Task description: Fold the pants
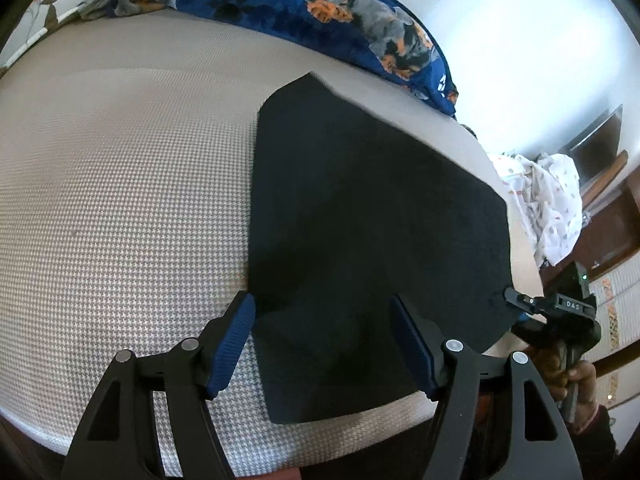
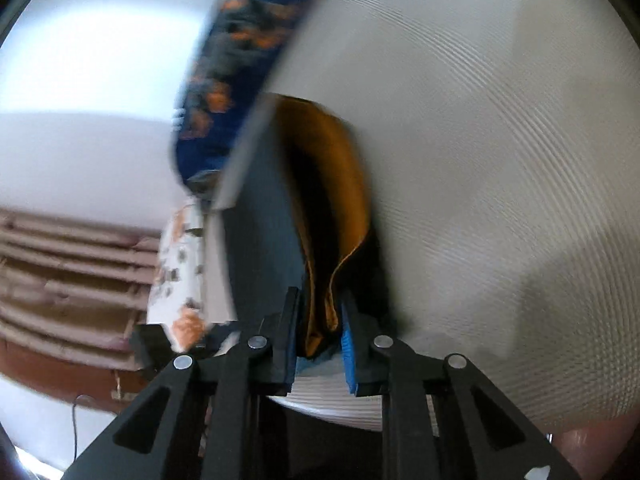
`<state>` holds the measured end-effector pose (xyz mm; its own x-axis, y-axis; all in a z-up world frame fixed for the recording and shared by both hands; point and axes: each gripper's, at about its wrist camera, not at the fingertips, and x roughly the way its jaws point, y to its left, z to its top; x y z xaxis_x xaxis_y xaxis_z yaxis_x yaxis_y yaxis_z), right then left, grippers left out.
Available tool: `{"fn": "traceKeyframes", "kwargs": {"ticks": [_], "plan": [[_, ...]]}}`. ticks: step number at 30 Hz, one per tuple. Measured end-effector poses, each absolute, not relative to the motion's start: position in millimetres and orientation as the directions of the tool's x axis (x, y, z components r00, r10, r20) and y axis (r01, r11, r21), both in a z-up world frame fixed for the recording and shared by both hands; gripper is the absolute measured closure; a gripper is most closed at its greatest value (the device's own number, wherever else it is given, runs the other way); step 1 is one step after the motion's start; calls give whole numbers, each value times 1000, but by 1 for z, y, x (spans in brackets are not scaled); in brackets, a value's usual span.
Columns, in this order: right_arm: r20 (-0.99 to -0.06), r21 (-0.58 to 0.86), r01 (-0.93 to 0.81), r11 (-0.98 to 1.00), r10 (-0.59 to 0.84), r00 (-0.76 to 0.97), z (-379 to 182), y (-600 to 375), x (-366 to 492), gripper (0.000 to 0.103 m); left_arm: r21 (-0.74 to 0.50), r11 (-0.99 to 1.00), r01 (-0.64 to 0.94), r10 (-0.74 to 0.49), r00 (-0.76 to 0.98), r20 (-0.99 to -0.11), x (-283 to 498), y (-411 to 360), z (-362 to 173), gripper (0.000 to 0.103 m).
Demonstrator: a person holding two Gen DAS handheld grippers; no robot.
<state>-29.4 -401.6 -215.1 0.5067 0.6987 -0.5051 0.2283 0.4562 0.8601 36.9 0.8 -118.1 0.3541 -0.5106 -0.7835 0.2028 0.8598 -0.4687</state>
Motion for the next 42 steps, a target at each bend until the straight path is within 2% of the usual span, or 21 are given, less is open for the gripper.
{"fn": "traceKeyframes", "kwargs": {"ticks": [2,5,9,13,18,23,26,28,30,31,34,37,39,42], "plan": [[-463,886,247,392,720,517,-222,-407,-31,86,-467,862,197,-507,339,-792,38,0,-122,33],[-481,873,214,438,706,520,-211,-405,-29,85,-482,855,193,-519,340,-785,39,1,-123,33],[-455,883,181,432,699,551,-200,-404,-31,85,-474,860,190,-509,374,-775,38,6,-118,33],[-548,818,171,550,652,523,-201,-401,-28,85,-489,858,155,-509,372,-776,43,13,-122,33],[-534,826,166,538,657,532,-199,-408,-29,74,-480,864,154,-500,384,-776,44,15,-124,33],[-606,720,122,684,532,591,-168,-405,-33,72,-372,910,183,-414,454,-789,42,10,-112,33],[-661,555,96,827,368,654,-137,-393,-38,71,-304,933,194,-361,494,-791,41,7,-105,33],[-659,465,72,883,290,694,-116,-377,-42,62,-242,952,189,-306,533,-789,38,5,-101,33],[-650,398,56,916,238,722,-101,-360,-46,43,-188,965,183,-260,563,-785,36,4,-97,32],[-643,371,44,928,222,733,-95,-351,-49,41,-158,971,180,-234,579,-781,35,3,-95,31],[-632,352,9,936,231,739,-85,-330,-53,37,-69,985,159,-156,636,-756,28,1,-87,22],[-630,388,-6,922,270,728,-87,-322,-56,34,25,993,119,-66,703,-708,20,-2,-78,17],[-639,406,-5,914,288,714,-91,-319,-57,33,36,993,110,-55,723,-689,18,-2,-73,13],[-644,448,3,894,320,694,-98,-318,-60,33,21,996,85,-50,750,-660,15,2,-65,12]]}}
